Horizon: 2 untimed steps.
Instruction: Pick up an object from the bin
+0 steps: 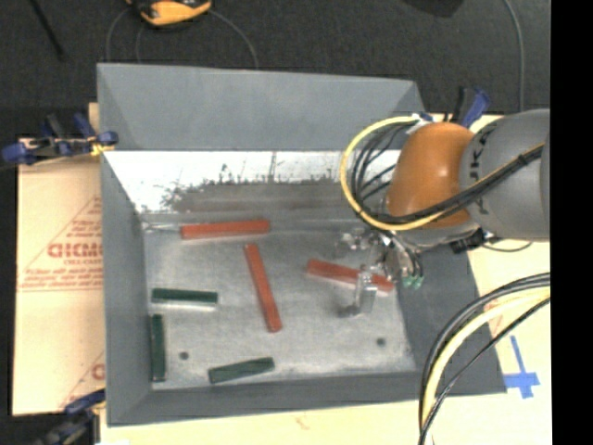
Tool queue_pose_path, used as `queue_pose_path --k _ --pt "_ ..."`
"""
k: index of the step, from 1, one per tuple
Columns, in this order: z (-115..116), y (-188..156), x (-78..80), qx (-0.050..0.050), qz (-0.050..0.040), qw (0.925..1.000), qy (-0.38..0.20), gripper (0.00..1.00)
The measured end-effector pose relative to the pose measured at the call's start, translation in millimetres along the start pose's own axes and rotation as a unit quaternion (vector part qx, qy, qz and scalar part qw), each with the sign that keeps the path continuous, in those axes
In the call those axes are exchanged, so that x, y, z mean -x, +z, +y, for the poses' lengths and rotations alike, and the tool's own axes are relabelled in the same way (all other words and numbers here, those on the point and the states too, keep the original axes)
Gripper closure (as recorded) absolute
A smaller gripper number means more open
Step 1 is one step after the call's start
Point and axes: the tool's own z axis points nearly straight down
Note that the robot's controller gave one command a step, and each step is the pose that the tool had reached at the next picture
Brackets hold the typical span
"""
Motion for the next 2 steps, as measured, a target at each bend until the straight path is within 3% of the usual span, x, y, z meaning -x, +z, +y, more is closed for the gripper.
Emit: queue_pose_path --k 1,2 --pt "30.5 15.4 68.9 0.0 -0.0029 0.9899 0.142 1.0" --pt "30.5 15.4 68.9 0.0 -0.0029 0.99 0.141 1.0"
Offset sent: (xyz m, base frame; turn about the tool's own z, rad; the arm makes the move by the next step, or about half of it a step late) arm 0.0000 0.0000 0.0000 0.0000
